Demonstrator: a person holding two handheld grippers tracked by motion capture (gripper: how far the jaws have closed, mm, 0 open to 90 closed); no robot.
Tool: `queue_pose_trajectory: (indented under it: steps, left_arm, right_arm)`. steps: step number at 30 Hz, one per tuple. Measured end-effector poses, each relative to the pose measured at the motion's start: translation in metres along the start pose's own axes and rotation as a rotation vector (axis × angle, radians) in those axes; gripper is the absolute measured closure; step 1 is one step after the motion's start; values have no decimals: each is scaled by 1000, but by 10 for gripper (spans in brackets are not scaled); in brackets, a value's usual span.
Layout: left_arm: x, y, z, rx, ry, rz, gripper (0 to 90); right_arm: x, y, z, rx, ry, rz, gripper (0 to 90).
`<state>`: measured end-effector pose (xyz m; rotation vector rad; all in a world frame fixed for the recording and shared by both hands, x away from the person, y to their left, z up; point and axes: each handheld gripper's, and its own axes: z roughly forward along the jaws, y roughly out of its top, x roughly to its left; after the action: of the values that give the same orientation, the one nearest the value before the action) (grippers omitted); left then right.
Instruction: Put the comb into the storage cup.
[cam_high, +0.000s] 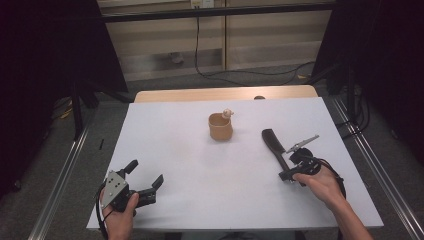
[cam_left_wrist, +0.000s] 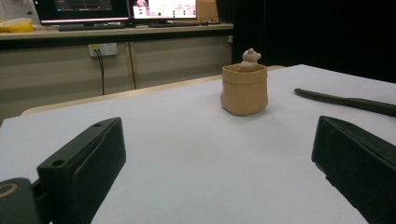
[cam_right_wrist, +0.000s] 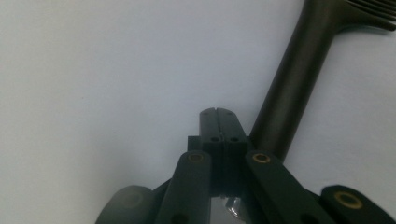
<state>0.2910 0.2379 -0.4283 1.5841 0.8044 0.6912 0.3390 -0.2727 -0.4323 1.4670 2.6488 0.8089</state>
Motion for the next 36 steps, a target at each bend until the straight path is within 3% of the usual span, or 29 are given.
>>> queue_pose_trajectory:
  steps: [9, 18, 19, 23, 26, 27, 29, 32, 34, 35, 36]
  left_arm:
    - [0, 0, 0, 1, -3, 6, 31]
    - [1, 0, 0, -2, 0, 1, 31]
    - [1, 0, 0, -2, 0, 1, 31]
    - [1, 1, 0, 0, -3, 4, 31]
    - [1, 1, 0, -1, -4, 5, 31]
    - [1, 1, 0, -1, -3, 5, 31]
    - [0, 0, 0, 0, -2, 0, 31]
    - [0, 0, 1, 2, -2, 2, 31]
    - [0, 0, 0, 4, 0, 4, 31]
    - [0, 0, 0, 4, 0, 4, 31]
    - [0, 0, 0, 3, 0, 1, 31]
  right_arm:
    - [-2, -1, -1, -1, -22, 2, 900]
    - [-2, -2, 0, -29, 8, -14, 900]
    - [0, -1, -1, -53, 26, -46, 900]
    - [3, 1, -4, -102, 29, -78, 900]
    - [4, 1, -9, -165, 34, -88, 900]
    - [3, 1, -12, -208, 39, -84, 884]
    - [2, 1, -13, -223, 60, -77, 880]
    - [2, 1, -20, -270, 55, -65, 828]
    - [1, 2, -27, -308, 59, -68, 647]
    - [1, 2, -27, -308, 59, -68, 647]
    - [1, 2, -28, -313, 46, -71, 564]
